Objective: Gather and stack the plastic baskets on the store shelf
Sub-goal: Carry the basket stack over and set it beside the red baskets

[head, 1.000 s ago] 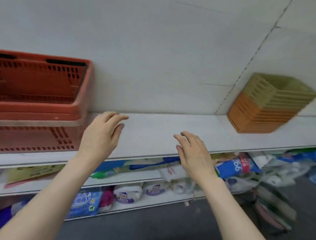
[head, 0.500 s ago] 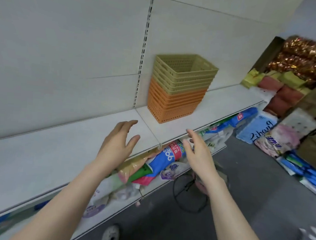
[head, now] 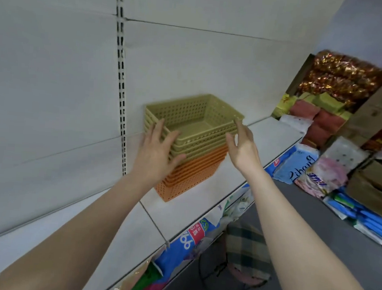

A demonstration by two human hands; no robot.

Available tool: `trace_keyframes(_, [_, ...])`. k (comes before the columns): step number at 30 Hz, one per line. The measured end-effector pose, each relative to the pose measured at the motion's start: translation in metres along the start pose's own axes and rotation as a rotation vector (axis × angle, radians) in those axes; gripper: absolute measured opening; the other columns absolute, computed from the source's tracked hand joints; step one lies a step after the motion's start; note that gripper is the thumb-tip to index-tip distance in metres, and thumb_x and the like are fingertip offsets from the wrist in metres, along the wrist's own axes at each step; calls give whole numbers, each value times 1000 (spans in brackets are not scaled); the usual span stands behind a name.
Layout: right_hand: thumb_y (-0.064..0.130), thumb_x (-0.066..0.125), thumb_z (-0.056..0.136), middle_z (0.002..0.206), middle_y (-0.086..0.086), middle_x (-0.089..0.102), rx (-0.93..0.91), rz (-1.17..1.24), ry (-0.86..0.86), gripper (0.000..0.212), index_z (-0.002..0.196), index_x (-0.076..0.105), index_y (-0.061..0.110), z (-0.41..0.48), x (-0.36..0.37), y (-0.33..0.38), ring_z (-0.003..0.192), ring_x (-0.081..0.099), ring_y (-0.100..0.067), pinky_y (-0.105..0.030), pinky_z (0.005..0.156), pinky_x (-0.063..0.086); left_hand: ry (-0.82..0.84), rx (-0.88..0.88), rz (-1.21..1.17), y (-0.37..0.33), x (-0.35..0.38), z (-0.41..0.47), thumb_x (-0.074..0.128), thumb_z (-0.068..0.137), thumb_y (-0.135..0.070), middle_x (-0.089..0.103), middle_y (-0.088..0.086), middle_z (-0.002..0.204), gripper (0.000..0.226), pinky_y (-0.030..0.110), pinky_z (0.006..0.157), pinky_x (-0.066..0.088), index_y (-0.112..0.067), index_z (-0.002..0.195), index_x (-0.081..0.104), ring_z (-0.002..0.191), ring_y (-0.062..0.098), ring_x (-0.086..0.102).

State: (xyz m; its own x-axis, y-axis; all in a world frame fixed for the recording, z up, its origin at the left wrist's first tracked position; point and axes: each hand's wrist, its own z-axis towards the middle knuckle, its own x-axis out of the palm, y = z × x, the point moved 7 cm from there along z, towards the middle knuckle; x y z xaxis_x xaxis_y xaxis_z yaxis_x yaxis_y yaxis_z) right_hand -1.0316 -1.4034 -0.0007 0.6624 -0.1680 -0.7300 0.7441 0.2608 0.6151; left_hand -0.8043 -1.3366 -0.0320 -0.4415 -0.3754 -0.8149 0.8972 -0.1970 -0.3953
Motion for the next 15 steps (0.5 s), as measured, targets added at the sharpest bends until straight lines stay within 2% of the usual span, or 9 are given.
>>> trace_keyframes(3, [47,33,103,166,-8,8,122,29,45,61,158,13,28,24,9,-26,150,21,-26,-38,119,21,-13,14,-71,0,8,7,54,87,-54,26,17,157,43,61,104,41,-19,113,53,139,47,33])
trace_keyframes(6, [54,32,101,167,-3,0,126,104,40,65,158,12,28,46,12,-49,153,10,-20,-36,119,14,-57,11,-115,3,0,13,52,89,-50,34,14,151,38,46,93,52,-15,103,56,124,37,51])
trace_keyframes(8, [57,33,100,167,0,7,72,146,17,66,157,16,28,57,12,-61,152,12,-17,-37,121,17,-80,27,-130,10,-7,14,50,90,-49,38,11,148,38,36,86,51,-13,101,57,112,29,58])
trace_keyframes(9, [57,34,100,164,1,16,28,175,-1,64,156,20,27,61,13,-65,149,20,-16,-39,120,23,-80,33,-130,14,-9,13,49,90,-52,38,8,147,40,34,84,50,-14,101,56,109,26,59])
trace_keyframes(12, [53,35,101,151,2,40,-87,280,-51,55,148,31,24,62,20,-69,133,42,-10,-35,109,37,-101,6,-127,18,-9,9,47,86,-58,39,3,147,44,34,85,50,-16,99,55,111,19,56])
trace_keyframes(15, [44,38,103,144,-2,44,-152,322,-73,47,142,37,19,67,21,-76,124,44,-5,-31,104,38,-198,-101,-138,6,-5,3,51,88,-51,39,-1,149,38,34,83,50,-15,99,55,116,12,50])
